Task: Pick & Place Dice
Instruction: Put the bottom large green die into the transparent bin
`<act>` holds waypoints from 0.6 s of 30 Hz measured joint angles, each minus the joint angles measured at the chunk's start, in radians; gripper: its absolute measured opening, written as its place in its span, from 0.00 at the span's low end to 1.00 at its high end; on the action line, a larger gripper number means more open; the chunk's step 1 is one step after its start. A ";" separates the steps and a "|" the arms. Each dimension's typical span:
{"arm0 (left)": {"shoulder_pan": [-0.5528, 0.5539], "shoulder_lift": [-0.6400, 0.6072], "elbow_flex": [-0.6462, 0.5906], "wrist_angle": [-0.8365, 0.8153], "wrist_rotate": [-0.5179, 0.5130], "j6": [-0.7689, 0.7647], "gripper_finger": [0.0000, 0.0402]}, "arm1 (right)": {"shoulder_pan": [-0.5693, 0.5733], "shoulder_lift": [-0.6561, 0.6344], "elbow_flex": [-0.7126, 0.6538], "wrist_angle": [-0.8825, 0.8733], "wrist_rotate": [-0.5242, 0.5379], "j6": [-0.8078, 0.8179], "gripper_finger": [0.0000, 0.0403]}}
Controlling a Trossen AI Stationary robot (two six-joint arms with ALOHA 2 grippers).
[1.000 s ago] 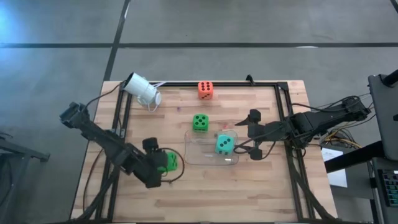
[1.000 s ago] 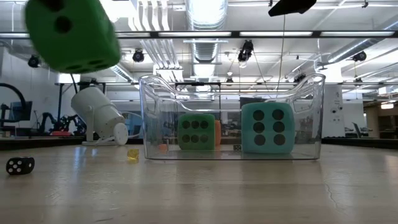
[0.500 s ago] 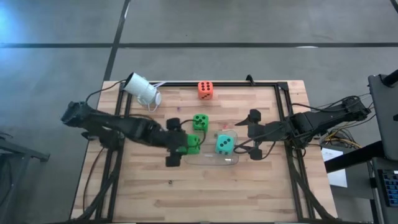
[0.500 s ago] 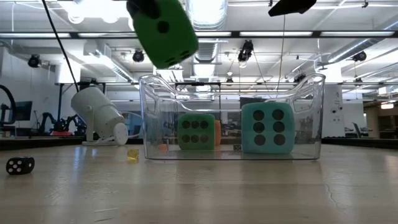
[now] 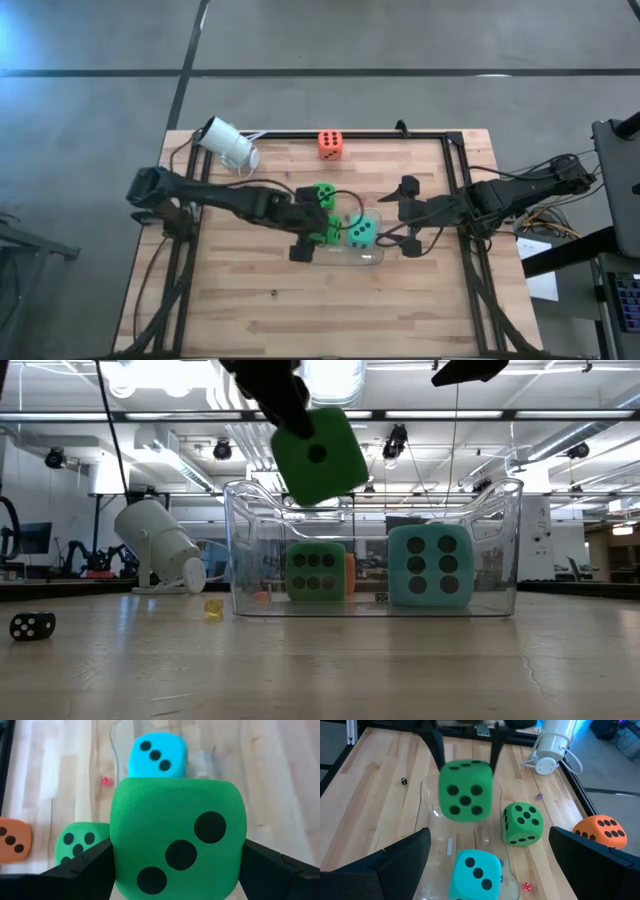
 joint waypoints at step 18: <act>0.054 0.136 0.038 0.008 0.036 0.008 0.84 | 0.000 0.000 0.000 0.000 0.000 0.000 0.99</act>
